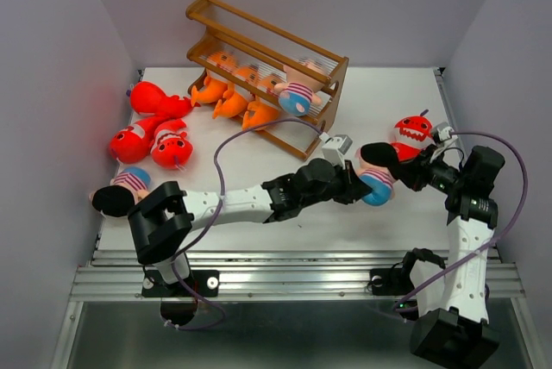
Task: Place and organize the stuffed toys onto the shelf
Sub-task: Pass the stuffed toy from the right arm to the left, then pass the stuffed toy from the left arm to the right
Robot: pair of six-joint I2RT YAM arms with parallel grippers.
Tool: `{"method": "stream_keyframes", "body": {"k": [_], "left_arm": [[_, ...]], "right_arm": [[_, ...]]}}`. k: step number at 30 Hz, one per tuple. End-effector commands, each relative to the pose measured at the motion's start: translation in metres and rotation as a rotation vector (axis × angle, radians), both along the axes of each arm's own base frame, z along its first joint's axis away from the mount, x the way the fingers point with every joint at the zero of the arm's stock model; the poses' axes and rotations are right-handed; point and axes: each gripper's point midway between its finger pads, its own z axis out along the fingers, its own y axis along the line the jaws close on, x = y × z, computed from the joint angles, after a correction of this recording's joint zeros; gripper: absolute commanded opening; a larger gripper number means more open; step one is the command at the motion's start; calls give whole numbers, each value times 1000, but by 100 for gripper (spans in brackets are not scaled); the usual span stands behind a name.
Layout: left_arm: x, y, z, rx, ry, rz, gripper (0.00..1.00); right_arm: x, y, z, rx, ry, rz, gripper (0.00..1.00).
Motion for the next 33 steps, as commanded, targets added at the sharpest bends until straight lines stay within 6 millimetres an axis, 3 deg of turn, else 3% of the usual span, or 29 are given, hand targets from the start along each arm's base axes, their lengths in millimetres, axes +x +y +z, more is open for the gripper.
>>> {"method": "stream_keyframes", "body": {"k": [1,3,5,6,7,8,10,11,17,26,33], "left_arm": [[4,12,35,-10,-198,-13,0],[8,31,28,69,-321,2,0],[7,52,21,175,-450,12,0],[7,60,19,217,-492,18,0],[6,71,25,249,-546,47,0],[7,84,12,345,-624,34,0],[7,99,8,422,-707,45,0],[1,108,3,451,-745,34,0],[-5,127,0,599,-1022,-46,0],[-11,102,13,568,-1111,-133,0],[-16,91,24,515,-1108,-148,0]], "right_arm": [[-6,6,9,-26,-28,54,23],[-8,5,7,-22,14,58,43],[-4,0,22,-75,-9,55,57],[-7,-1,23,-78,32,50,70],[0,-8,21,-105,60,35,76],[5,-12,38,-133,40,28,85],[9,-16,34,-109,140,39,88],[12,-15,47,-104,136,54,93],[4,8,37,33,336,203,100],[1,58,24,-71,369,262,100],[6,75,7,-114,395,278,100]]}}
